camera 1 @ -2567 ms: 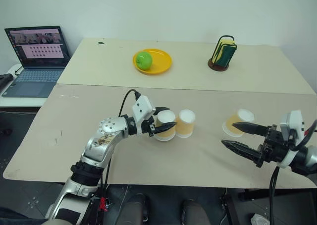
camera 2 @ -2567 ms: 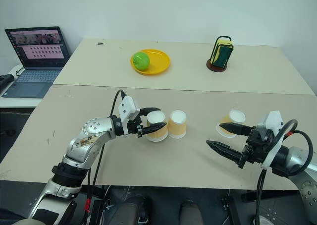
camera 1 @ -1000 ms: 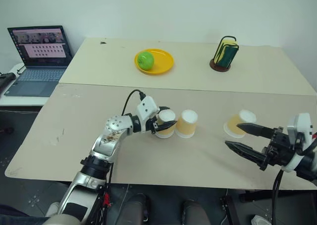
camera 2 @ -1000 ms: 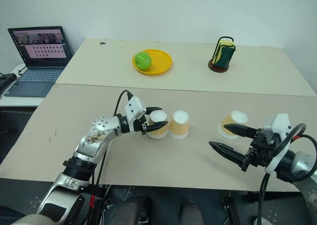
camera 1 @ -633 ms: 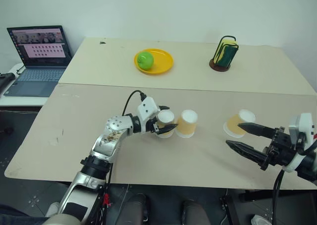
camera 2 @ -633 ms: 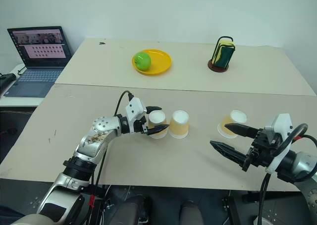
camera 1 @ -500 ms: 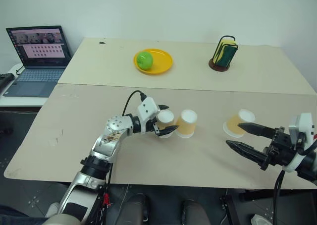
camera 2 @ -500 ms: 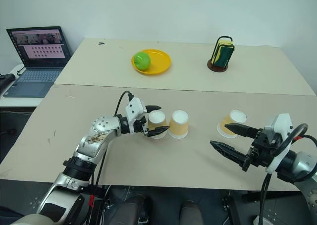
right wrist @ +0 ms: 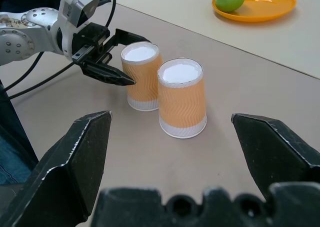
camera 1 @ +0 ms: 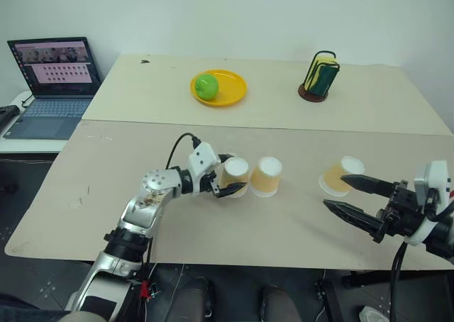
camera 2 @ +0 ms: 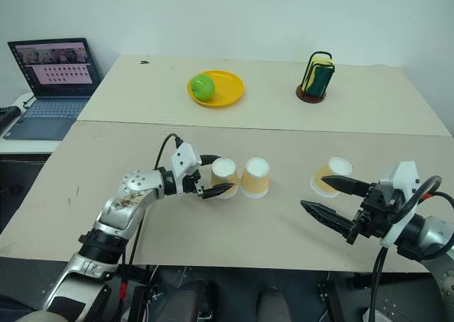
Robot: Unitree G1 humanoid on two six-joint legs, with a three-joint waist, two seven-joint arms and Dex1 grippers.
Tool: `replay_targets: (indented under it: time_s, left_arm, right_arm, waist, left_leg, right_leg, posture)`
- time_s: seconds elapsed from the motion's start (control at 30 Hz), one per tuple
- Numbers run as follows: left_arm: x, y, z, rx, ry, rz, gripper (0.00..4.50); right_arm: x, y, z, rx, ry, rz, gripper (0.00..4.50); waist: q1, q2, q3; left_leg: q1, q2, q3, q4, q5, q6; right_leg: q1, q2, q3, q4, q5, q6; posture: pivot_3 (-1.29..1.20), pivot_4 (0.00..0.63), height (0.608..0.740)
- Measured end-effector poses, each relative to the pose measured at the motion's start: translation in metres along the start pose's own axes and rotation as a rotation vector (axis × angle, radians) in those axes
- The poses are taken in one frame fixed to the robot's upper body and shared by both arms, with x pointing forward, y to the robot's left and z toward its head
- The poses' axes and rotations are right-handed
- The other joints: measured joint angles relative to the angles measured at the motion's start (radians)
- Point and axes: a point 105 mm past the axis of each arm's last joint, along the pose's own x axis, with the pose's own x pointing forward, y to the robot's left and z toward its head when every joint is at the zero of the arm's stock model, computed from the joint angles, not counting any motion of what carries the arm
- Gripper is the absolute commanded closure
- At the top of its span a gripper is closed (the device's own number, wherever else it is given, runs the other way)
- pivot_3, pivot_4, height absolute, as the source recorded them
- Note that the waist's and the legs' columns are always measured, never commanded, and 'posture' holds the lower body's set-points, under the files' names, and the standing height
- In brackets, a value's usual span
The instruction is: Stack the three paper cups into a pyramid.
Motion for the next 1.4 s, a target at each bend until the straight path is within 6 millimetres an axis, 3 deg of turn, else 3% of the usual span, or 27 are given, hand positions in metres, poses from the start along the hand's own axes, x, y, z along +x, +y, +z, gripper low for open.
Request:
replay_targets:
  time_s: [0.23,0.5,0.6,0.7,0.77,0.9,1.03,1.23,1.4]
  left_arm:
    - [-0.014,-0.006,-0.01,-0.023,0.038,0.013,0.03]
    - [-0.064,-0.003,-0.008,-0.021,0.123,0.068,0.03]
    - [-0.093,0.005,0.005,-0.04,0.133,0.115,0.03]
    - [-0.106,0.006,0.036,-0.041,0.048,0.125,0.03]
    - [-0.104,-0.001,0.057,-0.004,-0.015,0.089,0.03]
    - [-0.089,-0.023,0.07,0.015,-0.062,-0.04,0.03]
    - [-0.077,-0.043,0.069,-0.001,-0.058,-0.164,0.03]
    - [-0.073,-0.047,0.07,0.004,-0.052,-0.194,0.03]
    - [-0.071,-0.047,0.071,0.002,-0.058,-0.184,0.03]
  right_arm:
    - [0.001,0.0,0.003,-0.012,-0.008,0.014,0.0]
    - [-0.001,-0.003,0.0,0.001,0.005,0.011,0.0]
    - [-0.005,-0.009,-0.005,-0.001,0.037,-0.011,0.0]
    - [-0.011,-0.019,-0.015,0.009,0.073,-0.06,0.0]
    - [-0.016,-0.028,-0.022,0.02,0.096,-0.101,0.0]
    - [-0.018,-0.044,-0.027,-0.006,0.121,-0.159,0.0]
    - [-0.017,-0.064,-0.035,-0.024,0.16,-0.235,0.0]
    - [-0.017,-0.102,-0.058,-0.035,0.233,-0.431,0.0]
    - [-0.021,-0.129,-0.059,-0.043,0.203,-0.571,0.0]
  waist:
    - [0.0,0.0,0.0]
    - [-0.008,0.0,0.0]
    - [-0.011,0.001,0.0]
    - [-0.008,0.001,0.0]
    - [-0.006,0.001,0.0]
    - [-0.01,0.001,0.0]
    - [-0.019,0.001,0.0]
    - [-0.025,0.001,0.0]
    - [-0.025,0.001,0.0]
  left_leg:
    - [0.0,0.0,0.0,0.0,0.0,0.0]
    - [0.0,0.001,0.0,-0.001,0.0,-0.001]
    - [0.001,0.001,-0.001,-0.001,-0.001,-0.002]
    - [0.001,0.0,-0.001,-0.001,-0.004,-0.008]
    - [0.001,0.0,-0.001,-0.001,-0.004,-0.008]
    - [0.004,0.0,0.001,-0.001,-0.002,-0.006]
    - [0.004,0.0,0.001,-0.001,0.001,-0.001]
    - [0.004,-0.001,0.002,-0.001,0.001,-0.001]
    - [0.004,-0.001,0.002,-0.001,0.001,-0.002]
  right_leg:
    - [0.0,0.0,0.0,0.0,0.0,0.0]
    - [-0.002,-0.001,0.001,-0.001,0.0,0.0]
    - [-0.004,-0.001,0.0,-0.001,0.0,-0.001]
    - [-0.003,-0.002,-0.001,-0.001,0.0,0.0]
    - [-0.002,-0.002,0.0,-0.001,0.0,0.0]
    - [0.0,0.0,0.0,0.0,0.0,0.0]
    - [0.001,0.002,0.001,0.0,0.0,0.0]
    - [0.001,0.002,0.001,0.0,0.0,0.0]
    - [0.002,0.003,0.001,0.001,0.0,0.0]
  posture:
    - [0.0,0.15,0.726]
    - [0.0,0.15,0.726]
    - [0.0,0.15,0.726]
    - [0.0,0.15,0.726]
    - [0.0,0.15,0.726]
    - [0.0,0.15,0.726]
    - [0.0,0.15,0.726]
    - [0.0,0.15,0.726]
    - [0.0,0.15,0.726]
